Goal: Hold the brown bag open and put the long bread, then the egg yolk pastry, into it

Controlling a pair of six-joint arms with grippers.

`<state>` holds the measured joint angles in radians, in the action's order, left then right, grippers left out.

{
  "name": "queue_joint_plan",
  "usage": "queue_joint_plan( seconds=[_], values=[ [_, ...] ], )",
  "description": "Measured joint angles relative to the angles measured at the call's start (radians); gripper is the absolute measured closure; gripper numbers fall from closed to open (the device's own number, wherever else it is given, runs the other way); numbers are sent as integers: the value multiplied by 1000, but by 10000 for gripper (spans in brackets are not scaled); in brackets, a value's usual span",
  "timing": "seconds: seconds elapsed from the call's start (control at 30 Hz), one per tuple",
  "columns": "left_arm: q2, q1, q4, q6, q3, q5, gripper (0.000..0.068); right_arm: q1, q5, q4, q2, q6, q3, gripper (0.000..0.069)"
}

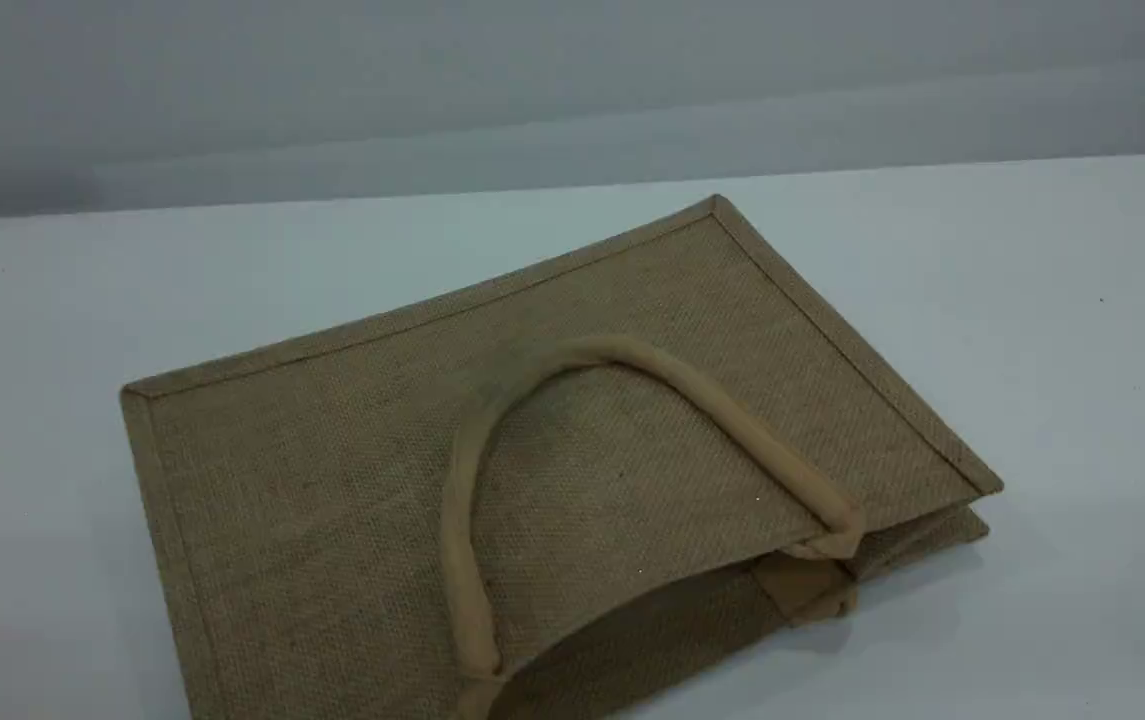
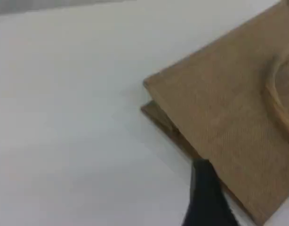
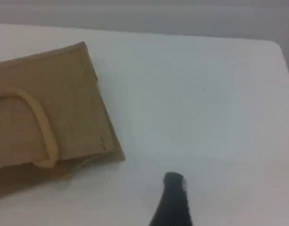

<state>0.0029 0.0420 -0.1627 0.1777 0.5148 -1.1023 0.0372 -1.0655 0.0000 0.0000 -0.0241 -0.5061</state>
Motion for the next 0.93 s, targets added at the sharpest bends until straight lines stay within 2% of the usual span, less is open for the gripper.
queue_joint_plan(
  seconds=[0.93],
  values=[
    [-3,0,0,0,0,1,298,-19,0,7,0,0,0,166]
  ],
)
